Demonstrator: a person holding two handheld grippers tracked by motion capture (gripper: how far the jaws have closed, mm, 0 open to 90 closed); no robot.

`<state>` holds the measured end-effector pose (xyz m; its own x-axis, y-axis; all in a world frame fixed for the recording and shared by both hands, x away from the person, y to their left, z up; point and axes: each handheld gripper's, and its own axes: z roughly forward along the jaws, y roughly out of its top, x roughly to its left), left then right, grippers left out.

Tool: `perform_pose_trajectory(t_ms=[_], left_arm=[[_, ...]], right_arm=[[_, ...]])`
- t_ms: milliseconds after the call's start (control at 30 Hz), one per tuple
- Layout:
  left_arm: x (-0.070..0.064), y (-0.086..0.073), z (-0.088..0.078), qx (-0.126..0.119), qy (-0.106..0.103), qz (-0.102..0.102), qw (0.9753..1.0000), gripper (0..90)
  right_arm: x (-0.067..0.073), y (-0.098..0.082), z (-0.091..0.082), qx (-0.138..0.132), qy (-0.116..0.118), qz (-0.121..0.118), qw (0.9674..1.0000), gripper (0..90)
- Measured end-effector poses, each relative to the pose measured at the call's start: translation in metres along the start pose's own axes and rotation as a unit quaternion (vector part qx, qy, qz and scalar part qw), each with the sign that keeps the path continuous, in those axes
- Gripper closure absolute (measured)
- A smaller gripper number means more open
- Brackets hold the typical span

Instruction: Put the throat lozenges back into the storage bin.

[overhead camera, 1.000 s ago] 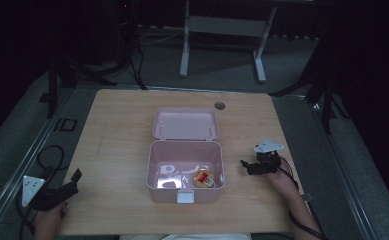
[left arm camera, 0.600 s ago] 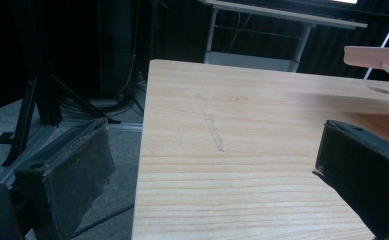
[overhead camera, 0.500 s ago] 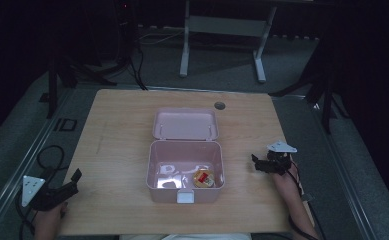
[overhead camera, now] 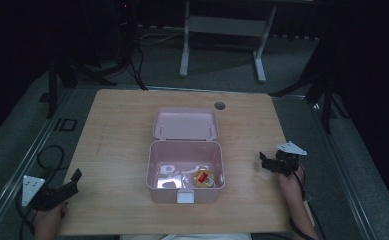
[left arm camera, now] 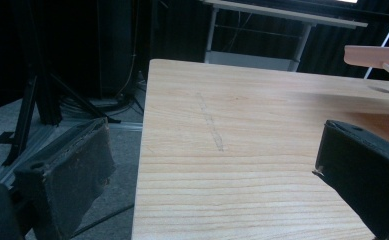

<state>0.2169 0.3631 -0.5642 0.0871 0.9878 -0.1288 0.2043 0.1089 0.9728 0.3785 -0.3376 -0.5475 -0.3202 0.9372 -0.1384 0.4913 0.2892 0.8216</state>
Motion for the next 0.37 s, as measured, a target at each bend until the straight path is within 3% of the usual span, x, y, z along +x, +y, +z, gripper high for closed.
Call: perform_pose_trajectory(t_ms=[100, 367], left_arm=[[0.0, 0.0, 0.0001, 0.0, -0.001, 0.001, 1.0, 2.4], [0.0, -0.0001, -0.0002, -0.001, -0.002, 0.001, 1.0, 2.4]], right_arm=[[-0.0035, -0.001, 0.0007, -0.001, -0.002, 0.017, 0.9998, 11.4], [-0.0035, -0.0017, 0.0028, 0.003, 0.002, 0.018, 0.9998, 11.3]])
